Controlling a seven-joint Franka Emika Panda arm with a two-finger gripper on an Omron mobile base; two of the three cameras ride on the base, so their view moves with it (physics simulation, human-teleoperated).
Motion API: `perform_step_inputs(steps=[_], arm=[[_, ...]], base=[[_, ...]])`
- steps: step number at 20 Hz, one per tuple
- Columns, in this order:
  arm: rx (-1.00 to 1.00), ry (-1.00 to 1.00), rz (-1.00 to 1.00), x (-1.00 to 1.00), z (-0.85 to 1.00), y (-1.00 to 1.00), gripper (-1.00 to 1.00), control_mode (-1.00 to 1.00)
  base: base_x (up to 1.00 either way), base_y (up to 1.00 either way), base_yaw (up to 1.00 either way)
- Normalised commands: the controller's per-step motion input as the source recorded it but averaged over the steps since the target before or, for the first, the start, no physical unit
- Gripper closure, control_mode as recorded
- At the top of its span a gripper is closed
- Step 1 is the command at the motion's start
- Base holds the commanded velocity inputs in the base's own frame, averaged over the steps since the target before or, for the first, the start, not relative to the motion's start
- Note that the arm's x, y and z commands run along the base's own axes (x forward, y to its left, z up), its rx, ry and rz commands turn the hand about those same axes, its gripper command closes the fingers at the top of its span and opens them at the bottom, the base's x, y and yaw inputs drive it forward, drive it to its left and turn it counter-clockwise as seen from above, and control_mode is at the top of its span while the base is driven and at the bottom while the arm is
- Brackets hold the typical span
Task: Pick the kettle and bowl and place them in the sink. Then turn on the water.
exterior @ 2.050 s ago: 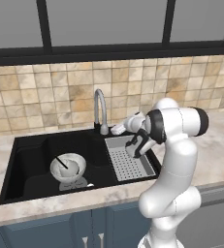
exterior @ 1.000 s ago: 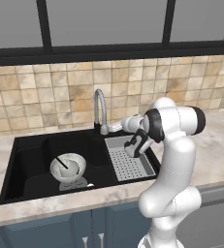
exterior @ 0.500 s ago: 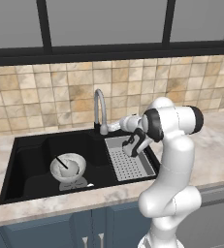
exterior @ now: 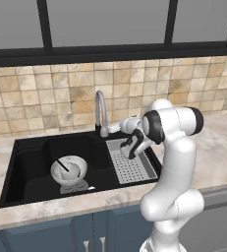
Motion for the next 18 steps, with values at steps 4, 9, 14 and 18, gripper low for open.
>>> perform_step_inputs(steps=[4, 9, 14, 18], arm=[[0.09, -0.09, -0.01, 0.0, -0.21, 0.0, -1.0, -1.0], [0.11, -0.11, 0.0, 0.0, -0.25, 0.0, -1.0, -1.0], [0.1, -0.13, 0.0, 0.0, -0.33, 0.0, -1.0, -1.0], [0.05, -0.17, 0.0, 0.0, -0.36, 0.0, -1.0, -1.0]], base=[[0.0, 0.0, 0.0], [0.0, 0.0, 0.0], [0.0, 0.0, 0.0], [0.0, 0.0, 0.0]])
